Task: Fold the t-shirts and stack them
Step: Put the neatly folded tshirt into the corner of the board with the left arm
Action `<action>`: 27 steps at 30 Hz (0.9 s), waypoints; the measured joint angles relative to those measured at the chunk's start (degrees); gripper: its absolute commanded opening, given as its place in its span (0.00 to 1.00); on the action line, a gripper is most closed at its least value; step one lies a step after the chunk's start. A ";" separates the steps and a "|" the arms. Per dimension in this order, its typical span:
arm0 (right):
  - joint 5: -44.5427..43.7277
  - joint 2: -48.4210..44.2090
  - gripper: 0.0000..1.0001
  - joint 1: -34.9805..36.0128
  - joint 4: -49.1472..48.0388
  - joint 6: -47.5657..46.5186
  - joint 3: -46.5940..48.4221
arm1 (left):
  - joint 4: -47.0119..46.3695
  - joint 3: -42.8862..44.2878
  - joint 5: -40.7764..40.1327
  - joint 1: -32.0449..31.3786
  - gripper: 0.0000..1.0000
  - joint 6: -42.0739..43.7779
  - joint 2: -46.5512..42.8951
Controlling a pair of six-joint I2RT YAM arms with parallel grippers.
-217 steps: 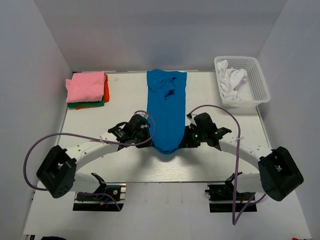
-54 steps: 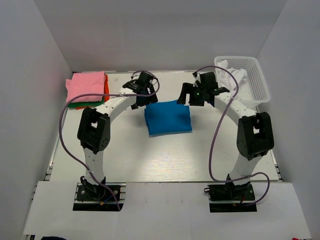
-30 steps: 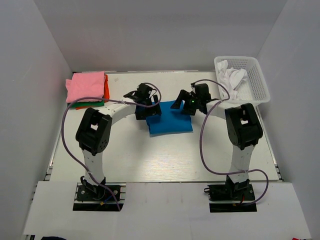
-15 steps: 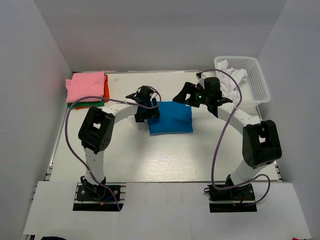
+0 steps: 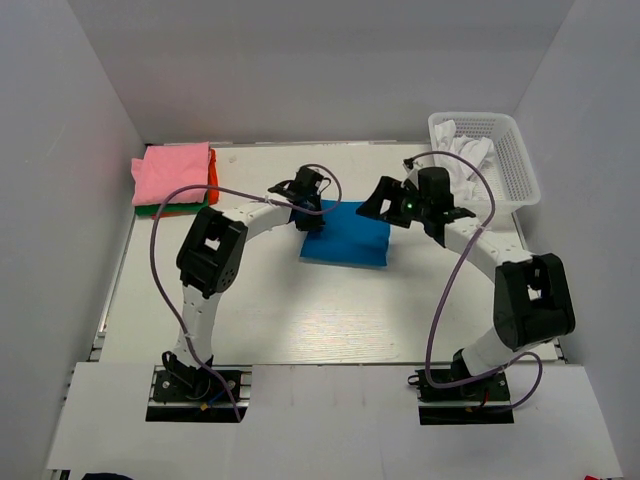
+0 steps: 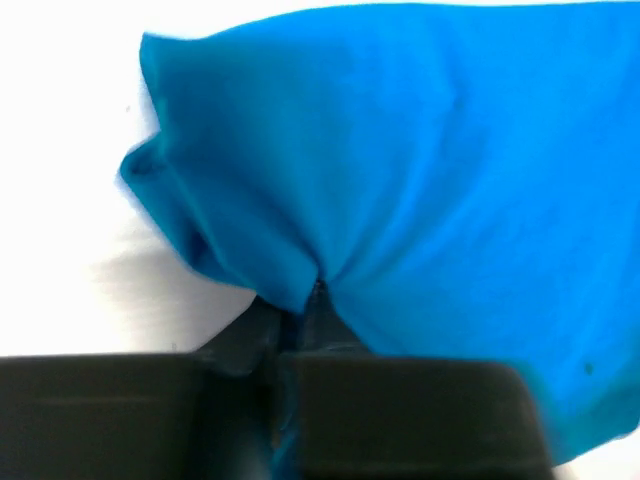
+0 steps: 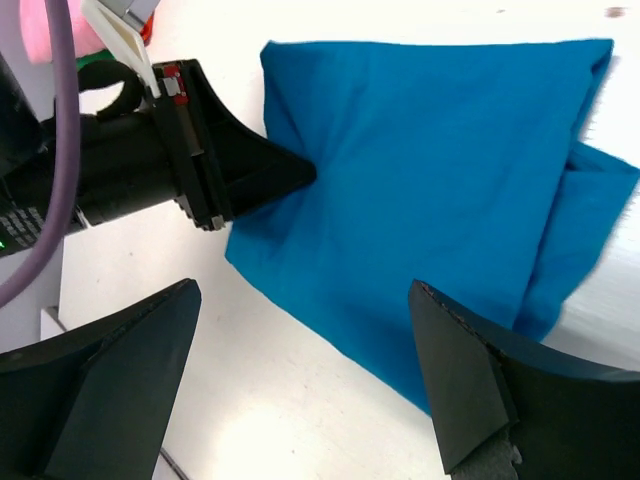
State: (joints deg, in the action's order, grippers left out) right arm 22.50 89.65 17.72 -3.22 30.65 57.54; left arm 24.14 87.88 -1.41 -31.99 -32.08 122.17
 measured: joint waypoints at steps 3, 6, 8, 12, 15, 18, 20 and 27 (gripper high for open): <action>-0.98 -1.81 0.90 -1.07 -0.15 0.02 -2.56 | 1.51 3.41 -0.55 -0.33 0.00 1.11 1.81; -2.56 -4.61 0.90 -2.05 0.20 0.02 -5.53 | 4.81 8.00 -3.63 -0.72 0.00 4.09 3.82; -3.87 -6.40 0.90 -2.49 0.22 -0.02 -6.80 | 7.10 10.38 -6.97 -1.16 0.00 7.13 4.59; -6.36 -9.57 0.90 -3.43 0.04 -0.09 -8.66 | 9.92 11.87 -14.75 -0.79 0.00 14.10 4.31; -7.82 -10.69 0.90 -3.91 0.02 -0.04 -9.66 | 10.54 11.85 -20.26 0.42 0.00 20.50 2.99; -8.85 -10.75 0.90 -4.26 0.02 0.00 -10.38 | 10.36 11.54 -25.88 1.62 0.00 25.75 0.70; -9.20 -10.75 0.90 -4.52 0.11 0.00 -10.78 | 10.08 11.37 -29.09 2.69 0.00 28.79 -1.25; -10.62 -10.75 0.90 -4.72 0.04 -0.04 -10.88 | 4.70 8.00 -34.75 7.78 0.00 40.79 -10.21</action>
State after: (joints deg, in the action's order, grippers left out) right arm 11.88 78.89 12.99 -3.18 30.61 46.65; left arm 28.84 95.88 -36.16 -24.21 8.71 111.96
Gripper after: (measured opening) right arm 0.904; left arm 0.158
